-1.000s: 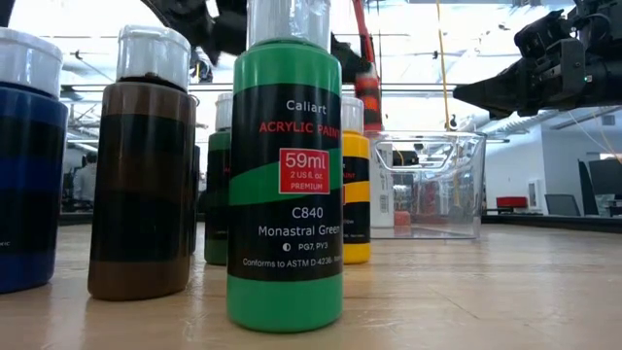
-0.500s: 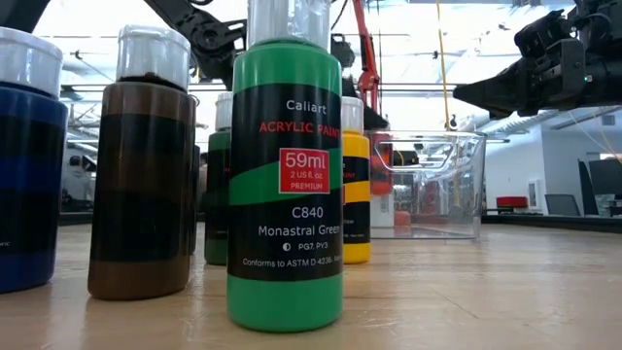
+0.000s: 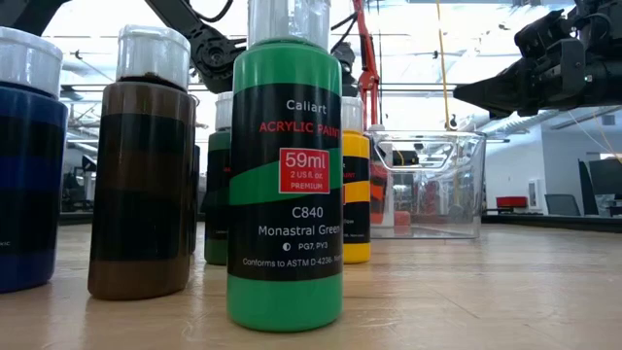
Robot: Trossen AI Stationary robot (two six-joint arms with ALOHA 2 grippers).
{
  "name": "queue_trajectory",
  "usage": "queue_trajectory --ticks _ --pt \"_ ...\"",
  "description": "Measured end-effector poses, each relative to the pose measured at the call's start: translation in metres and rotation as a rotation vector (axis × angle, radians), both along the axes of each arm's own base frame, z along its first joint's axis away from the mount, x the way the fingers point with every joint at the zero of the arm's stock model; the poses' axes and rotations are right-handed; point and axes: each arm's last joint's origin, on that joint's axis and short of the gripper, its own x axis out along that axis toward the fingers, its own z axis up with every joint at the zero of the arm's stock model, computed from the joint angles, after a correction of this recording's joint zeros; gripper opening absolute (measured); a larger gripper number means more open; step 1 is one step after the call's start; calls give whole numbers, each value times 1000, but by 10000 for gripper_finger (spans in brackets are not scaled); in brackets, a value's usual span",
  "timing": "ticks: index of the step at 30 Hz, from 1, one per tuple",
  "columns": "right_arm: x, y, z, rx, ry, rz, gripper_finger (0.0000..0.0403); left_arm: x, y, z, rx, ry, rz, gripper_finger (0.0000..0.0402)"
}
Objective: Pick & Place Paint Supplies
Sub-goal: Put the top orange paint bottle into the transparent bin, then put the gray paint bottle into the transparent bin
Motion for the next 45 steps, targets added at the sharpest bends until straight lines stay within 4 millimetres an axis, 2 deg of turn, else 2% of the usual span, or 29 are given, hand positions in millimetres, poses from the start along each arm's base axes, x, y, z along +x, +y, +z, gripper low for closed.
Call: queue_trajectory --ticks 19,35,39,42,45 --pt "0 0 0 -1 0 0 4 -3 0 -5 9 71 28 100" --pt "0 0 0 2 1 0 4 -2 0 -1 21 34 15 212" --pt "0 0 0 2 0 0 4 -5 -2 19 76 -23 -8 229" --pt "0 0 0 2 2 0 4 -17 -8 50 81 -53 -76 231" --pt "0 0 -1 3 10 0 4 -39 -24 91 73 -89 -237 219"
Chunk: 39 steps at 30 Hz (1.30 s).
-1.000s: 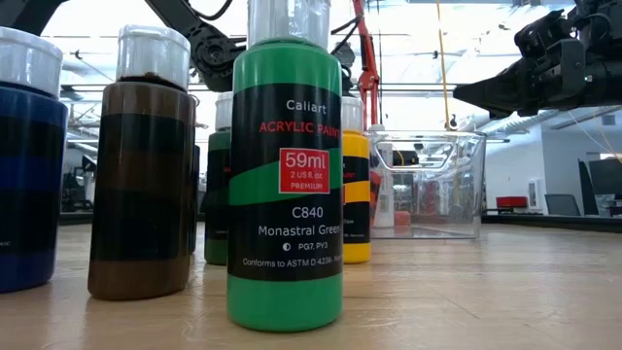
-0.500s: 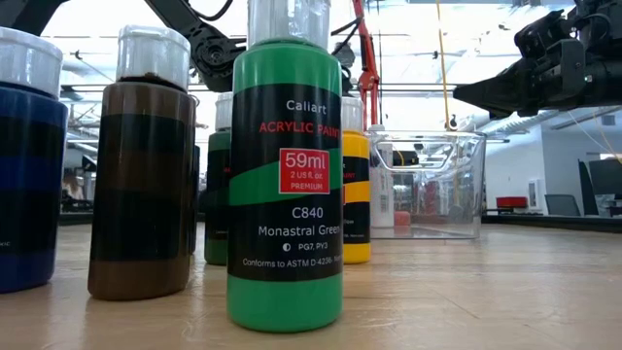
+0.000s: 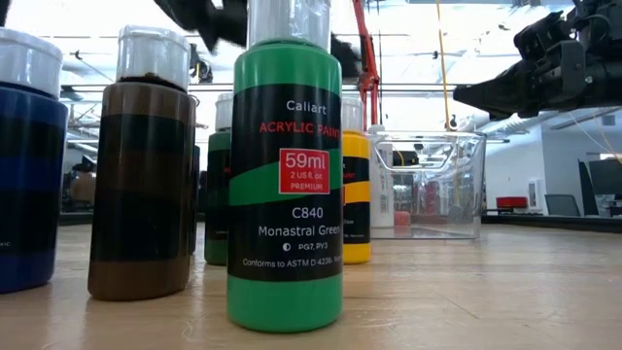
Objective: Pick & Place Paint Supplies
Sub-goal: Put the gray paint bottle into the transparent bin
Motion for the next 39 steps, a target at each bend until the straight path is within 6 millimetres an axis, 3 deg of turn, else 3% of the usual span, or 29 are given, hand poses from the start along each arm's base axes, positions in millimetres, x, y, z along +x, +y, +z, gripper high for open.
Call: queue_trajectory --ticks 4,7,9,12,16,21,26,33,39 --pt "0 0 0 -1 3 0 4 -43 -27 46 -26 28 -188 183" --pt "0 0 -1 0 8 0 4 -75 -49 61 -80 119 -349 153" --pt "0 0 -1 0 8 0 4 -95 -66 60 -87 207 -412 129" --pt "0 0 -1 1 7 0 4 -122 -93 48 -47 287 -432 85" --pt "0 0 0 0 0 0 4 -146 -134 28 -75 264 -378 15" --pt "0 0 0 22 -3 0 4 -191 -179 0 13 291 -393 13" --pt "0 0 0 23 -3 0 4 -230 -215 -14 0 228 -421 3" --pt "0 0 0 23 -4 0 4 -277 -240 -47 37 160 -478 3" --pt "0 0 3 7 -28 -4 4 -290 -238 -64 -32 39 -355 12"
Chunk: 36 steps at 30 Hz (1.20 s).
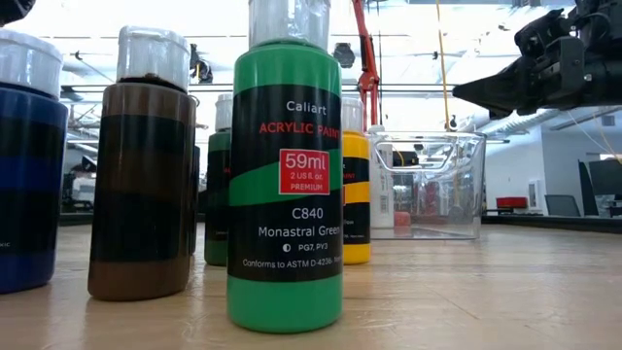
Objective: Pick & Place Paint Supplies
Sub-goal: Put the gray paint bottle into the transparent bin
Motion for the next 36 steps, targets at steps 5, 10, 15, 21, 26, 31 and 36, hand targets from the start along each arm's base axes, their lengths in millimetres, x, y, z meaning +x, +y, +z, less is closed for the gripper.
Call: queue_trajectory --ticks 5,10,15,21,26,31,36 --pt "0 0 4 -48 -35 -4 4 6 6 -15 -89 -9 99 28" --pt "0 0 4 -64 -34 -5 4 20 0 -24 -113 -38 134 85" --pt "0 0 4 -58 -38 -5 4 27 -13 -30 -188 -21 15 169" --pt "-1 0 6 -66 -57 -6 4 28 -21 -37 -244 43 -111 255" --pt "-1 0 6 -69 -60 -6 4 33 -20 -44 -241 74 -88 294" --pt "0 0 6 -69 -56 -6 4 43 -20 -51 -267 118 -132 310" --pt "0 0 6 -68 -55 -6 4 47 -23 -55 -263 103 -201 303"
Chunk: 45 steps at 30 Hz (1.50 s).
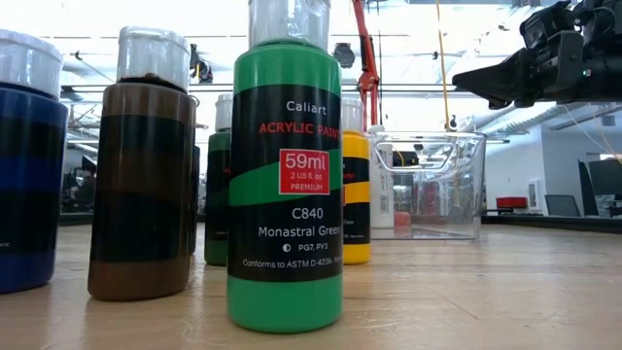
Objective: Pick & Place Paint Supplies
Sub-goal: Put the gray paint bottle into the transparent bin
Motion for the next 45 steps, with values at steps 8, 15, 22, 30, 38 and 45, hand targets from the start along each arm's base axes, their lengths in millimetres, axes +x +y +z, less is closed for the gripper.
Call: queue_trajectory --ticks 8,15,22,30,38,45 --pt "0 0 0 -21 3 -2 4 -1 -2 -5 5 15 -12 288" --pt "0 0 0 -33 4 -4 4 0 -1 -4 9 8 15 261" --pt "0 0 0 -34 4 -3 4 5 3 -6 -8 51 48 212" --pt "0 0 0 -49 5 -6 4 4 2 -7 7 50 15 131" --pt "0 0 0 -49 6 -6 4 7 10 7 10 35 -34 98" --pt "0 0 0 5 2 1 4 15 43 66 17 -155 -30 98"
